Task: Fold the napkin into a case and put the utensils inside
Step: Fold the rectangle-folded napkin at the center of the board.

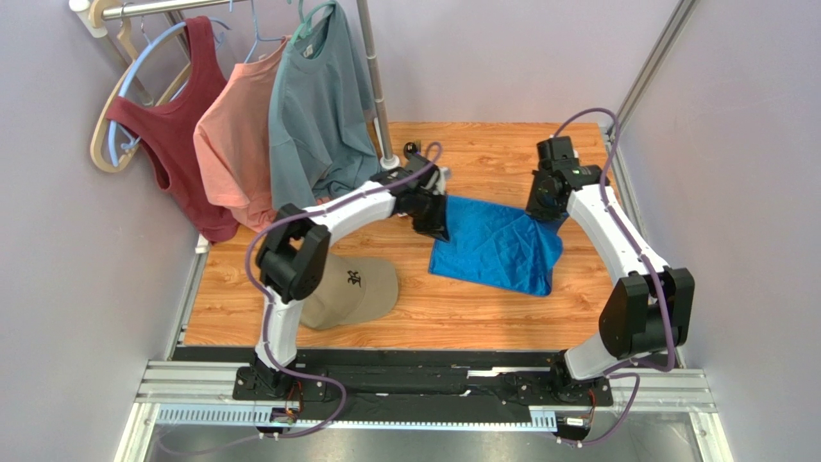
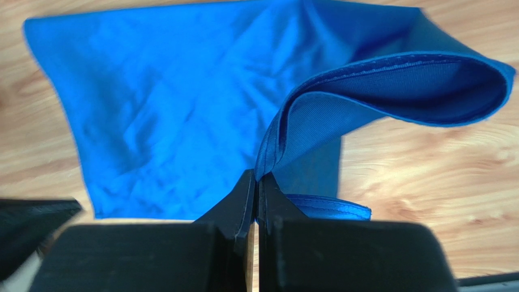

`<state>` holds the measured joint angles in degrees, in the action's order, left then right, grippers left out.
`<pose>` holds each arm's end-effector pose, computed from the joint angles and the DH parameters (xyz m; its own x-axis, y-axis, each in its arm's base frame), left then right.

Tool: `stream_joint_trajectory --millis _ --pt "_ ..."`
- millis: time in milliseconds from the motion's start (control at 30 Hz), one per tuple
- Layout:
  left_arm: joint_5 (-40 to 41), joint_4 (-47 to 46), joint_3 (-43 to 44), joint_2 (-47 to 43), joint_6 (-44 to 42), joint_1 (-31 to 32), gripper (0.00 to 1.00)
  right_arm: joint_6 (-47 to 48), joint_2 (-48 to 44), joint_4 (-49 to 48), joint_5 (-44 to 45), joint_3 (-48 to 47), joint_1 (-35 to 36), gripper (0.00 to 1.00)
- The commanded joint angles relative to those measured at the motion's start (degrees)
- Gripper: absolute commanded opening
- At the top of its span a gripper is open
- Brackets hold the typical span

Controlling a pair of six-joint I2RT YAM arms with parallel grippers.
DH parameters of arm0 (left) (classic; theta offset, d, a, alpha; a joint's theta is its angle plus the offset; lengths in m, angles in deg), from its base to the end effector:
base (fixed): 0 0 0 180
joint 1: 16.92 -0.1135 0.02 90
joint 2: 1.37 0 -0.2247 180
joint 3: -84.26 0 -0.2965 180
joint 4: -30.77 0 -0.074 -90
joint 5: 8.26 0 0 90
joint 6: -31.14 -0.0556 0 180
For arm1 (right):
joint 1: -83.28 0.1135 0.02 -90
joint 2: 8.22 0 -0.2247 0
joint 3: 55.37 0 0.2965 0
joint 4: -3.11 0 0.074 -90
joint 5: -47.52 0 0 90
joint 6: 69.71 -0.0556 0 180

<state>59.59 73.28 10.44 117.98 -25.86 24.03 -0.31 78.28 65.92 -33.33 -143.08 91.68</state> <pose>0.3560 -0.3367 0.1382 -0.9412 0.1489 -0.3033 0.3040 0.7647 -0.5682 0.3614 0.0444 0.2307 -0.8390 0.2272 -0.4944 0.2412 0.9698 0.0364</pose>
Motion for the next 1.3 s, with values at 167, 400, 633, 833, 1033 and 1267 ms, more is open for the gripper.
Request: stream_joint_trajectory --millis 167,400,633,833,1033,1267 --pt "3.4 -3.4 -13.7 -4.6 -3.2 -3.8 0.13 -9.6 7.4 -3.0 -4.9 -5.5 9.0 0.0" --pt "3.3 -6.7 -16.3 -4.4 -1.3 -3.6 0.12 -16.0 10.5 -8.8 -11.6 -4.0 9.9 0.0" --pt "2.4 -9.4 -19.0 -5.4 0.3 -3.6 0.12 -22.5 14.0 -13.9 -16.7 -2.4 10.7 0.0" --pt "1.9 -9.9 -19.9 -6.1 0.5 -3.6 0.12 -27.8 15.2 -17.7 -17.6 0.2 10.8 0.0" --pt "1.4 -10.3 -20.1 -6.1 0.8 -3.6 0.12 -31.3 18.5 -19.8 -20.0 0.5 11.2 0.0" --pt "1.4 -10.4 -20.4 -6.6 0.9 -3.7 0.12 -34.8 22.6 -22.3 -22.2 0.3 11.3 0.0"
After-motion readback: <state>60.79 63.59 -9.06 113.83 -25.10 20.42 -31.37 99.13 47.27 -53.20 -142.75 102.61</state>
